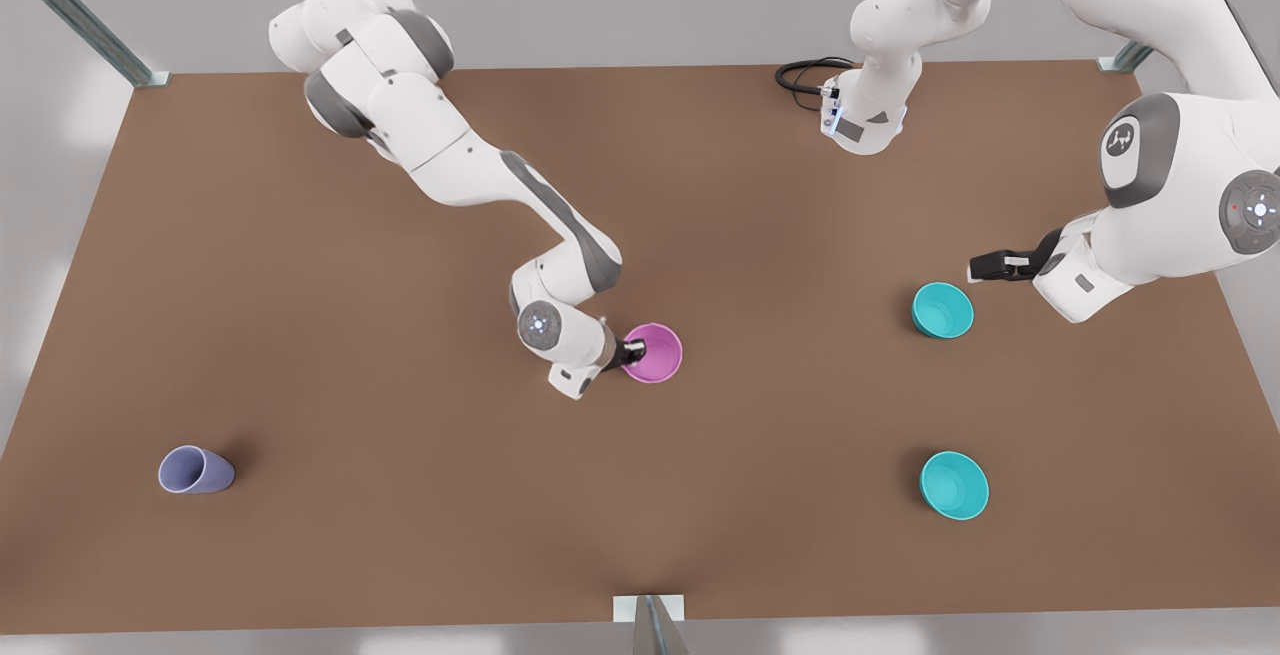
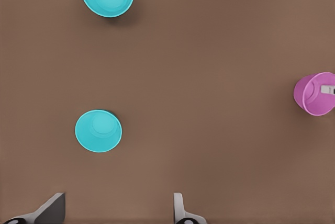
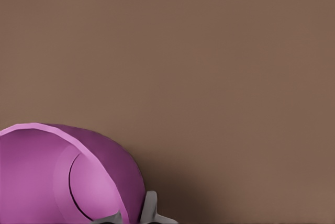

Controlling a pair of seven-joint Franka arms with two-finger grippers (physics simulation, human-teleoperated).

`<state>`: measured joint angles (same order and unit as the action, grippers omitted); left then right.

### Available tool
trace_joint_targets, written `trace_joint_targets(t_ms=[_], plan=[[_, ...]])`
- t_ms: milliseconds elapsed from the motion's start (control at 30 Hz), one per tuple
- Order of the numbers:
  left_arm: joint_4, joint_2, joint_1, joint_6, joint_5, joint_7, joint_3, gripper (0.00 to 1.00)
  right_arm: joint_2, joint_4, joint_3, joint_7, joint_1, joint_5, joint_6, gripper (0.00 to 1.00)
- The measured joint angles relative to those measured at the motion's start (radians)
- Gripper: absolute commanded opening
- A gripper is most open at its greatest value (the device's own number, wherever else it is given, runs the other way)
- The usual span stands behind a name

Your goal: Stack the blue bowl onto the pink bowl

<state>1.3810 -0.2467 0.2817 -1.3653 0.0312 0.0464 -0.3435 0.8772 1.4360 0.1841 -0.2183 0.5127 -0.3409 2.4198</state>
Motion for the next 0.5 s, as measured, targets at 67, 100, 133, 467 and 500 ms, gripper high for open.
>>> trace_joint_targets(t_ms=[67,100,133,467,500], plan=[[0.000,-0.006,0.002,0.000,0.000,0.000,0.001,1.00,0.019,-0.015,0.000,-0.048,0.002,0.011,0.014,0.93],[0.001,-0.007,0.006,0.002,0.000,0.001,0.001,1.00,0.023,-0.017,0.000,-0.071,0.002,0.016,0.019,1.00],[0.005,-0.015,0.008,0.003,0.001,0.001,0.001,1.00,0.025,-0.020,0.000,-0.092,0.003,0.018,0.023,1.00],[0.423,-0.010,-0.120,-0.222,0.080,-0.075,0.410,1.00,-0.197,0.068,0.000,-0.228,-0.182,0.043,-0.046,1.00],[0.487,-0.006,-0.135,-0.269,0.099,-0.101,0.458,1.00,-0.230,0.072,0.001,-0.220,-0.251,0.072,-0.099,1.00]])
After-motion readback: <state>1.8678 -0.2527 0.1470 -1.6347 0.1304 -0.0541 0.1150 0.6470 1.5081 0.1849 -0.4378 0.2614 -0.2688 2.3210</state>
